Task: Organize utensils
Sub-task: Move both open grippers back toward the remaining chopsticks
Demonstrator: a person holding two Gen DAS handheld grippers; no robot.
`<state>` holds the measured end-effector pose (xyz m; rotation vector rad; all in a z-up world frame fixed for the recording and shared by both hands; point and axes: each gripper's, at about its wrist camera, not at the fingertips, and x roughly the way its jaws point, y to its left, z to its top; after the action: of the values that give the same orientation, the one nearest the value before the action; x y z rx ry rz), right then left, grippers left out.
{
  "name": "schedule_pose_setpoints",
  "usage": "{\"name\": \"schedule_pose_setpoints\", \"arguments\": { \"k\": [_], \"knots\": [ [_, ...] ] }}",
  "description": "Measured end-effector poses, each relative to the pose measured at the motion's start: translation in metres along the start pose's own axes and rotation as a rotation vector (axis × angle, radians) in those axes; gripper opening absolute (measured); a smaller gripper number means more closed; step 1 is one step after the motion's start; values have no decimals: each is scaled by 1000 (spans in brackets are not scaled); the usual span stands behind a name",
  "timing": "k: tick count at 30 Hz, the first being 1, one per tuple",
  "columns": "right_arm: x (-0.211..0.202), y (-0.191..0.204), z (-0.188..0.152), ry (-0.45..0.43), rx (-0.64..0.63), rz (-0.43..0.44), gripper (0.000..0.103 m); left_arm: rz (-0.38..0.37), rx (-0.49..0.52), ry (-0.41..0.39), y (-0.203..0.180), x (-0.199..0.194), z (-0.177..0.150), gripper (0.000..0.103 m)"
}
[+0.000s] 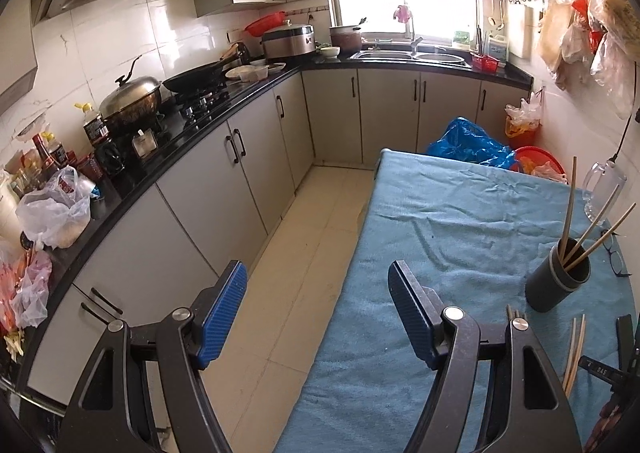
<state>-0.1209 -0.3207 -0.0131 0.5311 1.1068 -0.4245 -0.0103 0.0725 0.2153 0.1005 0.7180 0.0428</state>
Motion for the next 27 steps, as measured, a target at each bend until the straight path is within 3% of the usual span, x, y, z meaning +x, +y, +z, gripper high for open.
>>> {"name": "schedule_pose_setpoints", "arguments": {
  "k": [16,20,22,27],
  "knots": [
    [8,-6,20,-14,-16,-37,34,-9,-1,29,-6,8,-2,72],
    [8,-7,19,-13,-35,-60,22,-12,1,32,-9,9,-3,72],
    [7,-10,19,-11,-35,-60,11,-13,1,33,-11,9,-3,72],
    [4,-20,18,0,-23,-47,8,-28,2,42,-19,9,-5,72]
  ]
}}
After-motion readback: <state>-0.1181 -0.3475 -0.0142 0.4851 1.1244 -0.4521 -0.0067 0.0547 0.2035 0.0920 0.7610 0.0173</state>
